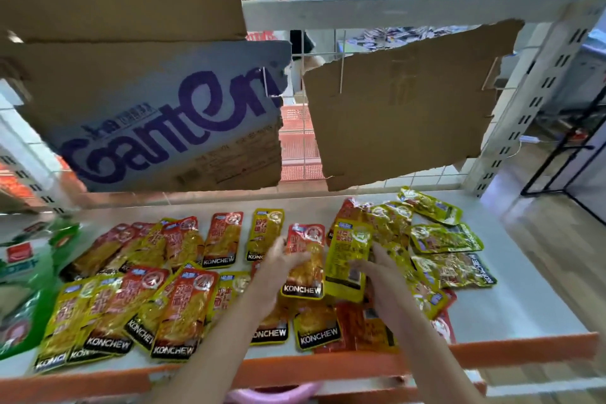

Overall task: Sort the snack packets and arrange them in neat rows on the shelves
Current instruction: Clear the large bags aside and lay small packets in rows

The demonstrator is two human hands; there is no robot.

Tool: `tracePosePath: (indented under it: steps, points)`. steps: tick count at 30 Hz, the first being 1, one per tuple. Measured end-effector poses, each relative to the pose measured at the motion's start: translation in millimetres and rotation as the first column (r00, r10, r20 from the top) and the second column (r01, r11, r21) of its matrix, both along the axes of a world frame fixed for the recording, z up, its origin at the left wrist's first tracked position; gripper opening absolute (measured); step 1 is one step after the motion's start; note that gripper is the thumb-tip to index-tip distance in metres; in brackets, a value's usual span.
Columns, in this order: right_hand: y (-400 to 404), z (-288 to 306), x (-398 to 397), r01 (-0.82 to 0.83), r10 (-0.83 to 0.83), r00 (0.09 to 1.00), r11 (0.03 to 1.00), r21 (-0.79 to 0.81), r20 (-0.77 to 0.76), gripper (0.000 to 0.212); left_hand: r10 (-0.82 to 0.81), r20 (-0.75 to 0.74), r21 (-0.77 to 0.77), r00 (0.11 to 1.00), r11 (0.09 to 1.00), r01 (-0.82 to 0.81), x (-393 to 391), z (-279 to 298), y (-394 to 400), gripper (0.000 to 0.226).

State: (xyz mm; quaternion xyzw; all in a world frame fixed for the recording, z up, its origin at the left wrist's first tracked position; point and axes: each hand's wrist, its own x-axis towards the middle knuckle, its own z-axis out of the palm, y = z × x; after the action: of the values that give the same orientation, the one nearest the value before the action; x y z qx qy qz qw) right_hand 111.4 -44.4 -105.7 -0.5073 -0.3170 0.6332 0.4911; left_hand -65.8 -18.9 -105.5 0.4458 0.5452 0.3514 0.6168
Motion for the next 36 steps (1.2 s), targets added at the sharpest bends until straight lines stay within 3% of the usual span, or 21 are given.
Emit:
tracePosePath:
  steps: [2, 6, 8, 10, 14, 17, 18, 24, 31, 33, 36]
  points:
    - [-2, -12, -5, -0.025, 0.021, 0.995, 0.999, 0.039, 0.099, 0.025, -0.004, -0.01, 0.039, 1.0, 0.999, 0.004, -5, -7, -12, 0.029]
    - [-7, -18, -10, -0.047, -0.038, 0.904, 0.981, 0.187, 0.426, 0.011, 0.035, 0.021, 0.082, 0.999, 0.996, -0.036, -10, -18, -18, 0.031]
    - [-12, -16, -14, -0.185, 0.024, 0.851, 0.949, 0.257, 0.524, 0.028, 0.033, -0.023, 0.133, 0.999, 0.991, -0.03, -9, -16, -21, 0.054]
    - [-16, -12, -20, -0.356, 0.155, 0.813, 0.895, 0.269, 0.561, 0.033, 0.005, -0.075, 0.167, 0.997, 0.986, 0.007, -9, -16, -25, 0.08]
    - [-13, -17, -19, -0.449, 0.269, 0.796, 0.863, 0.231, 0.543, 0.048, -0.02, -0.01, 0.168, 1.0, 0.986, 0.021, -12, -18, -25, 0.079]
    - [-11, -18, -16, -0.377, 0.229, 0.844, 0.896, 0.234, 0.485, 0.031, 0.006, 0.108, 0.131, 0.994, 0.991, -0.02, -14, -19, -21, 0.052]
    - [-12, -17, -15, -0.37, 0.218, 0.847, 0.896, 0.244, 0.484, 0.036, 0.028, 0.137, 0.112, 0.99, 0.993, -0.044, -15, -20, -20, 0.045]
    - [-8, -24, -16, -0.247, 0.144, 0.908, 0.943, 0.223, 0.394, 0.06, 0.02, 0.151, 0.106, 0.988, 0.994, -0.036, -13, -24, -17, 0.05]
    - [-2, -25, -22, -0.133, 0.108, 0.95, 0.989, 0.067, 0.294, 0.026, 0.007, 0.179, 0.116, 0.984, 0.993, -0.028, -16, -13, -15, 0.036]
    - [9, -16, -26, -0.118, 0.106, 0.948, 0.993, 0.025, 0.3, 0.017, 0.047, 0.105, 0.115, 0.993, 0.992, -0.059, -20, -5, -4, 0.051]
    - [40, -8, -30, -0.141, 0.102, 0.875, 0.989, 0.048, 0.474, 0.014, 0.086, -0.219, 0.174, 0.972, 0.984, -0.047, -28, 4, 24, 0.069]
